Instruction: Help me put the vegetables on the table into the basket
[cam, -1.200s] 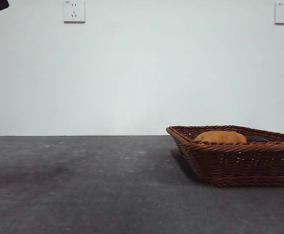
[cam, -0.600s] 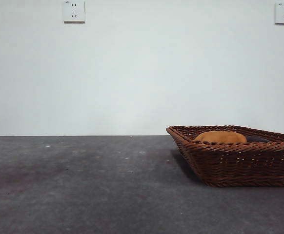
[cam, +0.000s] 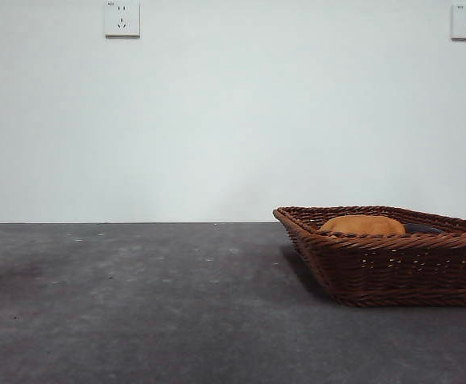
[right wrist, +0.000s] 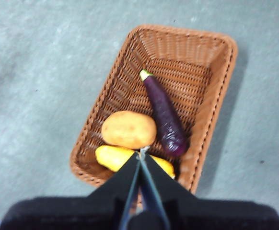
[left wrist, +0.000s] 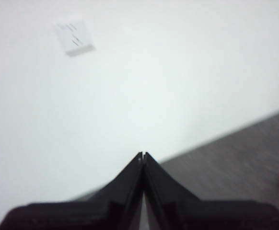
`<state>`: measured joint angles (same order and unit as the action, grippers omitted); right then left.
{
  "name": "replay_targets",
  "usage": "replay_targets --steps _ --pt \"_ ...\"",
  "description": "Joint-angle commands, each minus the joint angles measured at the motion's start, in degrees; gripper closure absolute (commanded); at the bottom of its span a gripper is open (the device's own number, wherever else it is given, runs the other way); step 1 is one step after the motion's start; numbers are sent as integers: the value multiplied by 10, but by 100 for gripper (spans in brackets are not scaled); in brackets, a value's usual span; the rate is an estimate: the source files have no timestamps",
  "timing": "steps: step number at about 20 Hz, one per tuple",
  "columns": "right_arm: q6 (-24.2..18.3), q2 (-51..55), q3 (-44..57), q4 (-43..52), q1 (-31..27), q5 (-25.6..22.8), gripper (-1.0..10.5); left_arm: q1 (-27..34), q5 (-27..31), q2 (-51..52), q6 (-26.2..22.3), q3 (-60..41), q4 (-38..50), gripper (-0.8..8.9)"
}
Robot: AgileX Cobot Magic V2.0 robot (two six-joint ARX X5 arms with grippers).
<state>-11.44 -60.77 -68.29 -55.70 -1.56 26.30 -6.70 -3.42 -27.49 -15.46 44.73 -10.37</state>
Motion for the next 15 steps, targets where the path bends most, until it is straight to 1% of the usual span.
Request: replay_targets --steps 1,2,4,9,12,15 --pt "-4 -1 0 9 1 -7 945 15 0 54 -1 -122 90 817" --pt "-4 -1 0 9 1 -11 945 18 0 76 7 -168 120 817" --pt "-4 -1 0 9 1 -19 945 20 0 112 29 -245 151 817" --pt "-4 -1 0 9 1 -19 945 20 0 186 93 -388 161 817" --pt "-4 -1 0 9 1 -19 945 20 1 234 114 -444 152 817" --pt "-4 -1 0 9 1 -19 945 25 5 261 112 -443 96 817"
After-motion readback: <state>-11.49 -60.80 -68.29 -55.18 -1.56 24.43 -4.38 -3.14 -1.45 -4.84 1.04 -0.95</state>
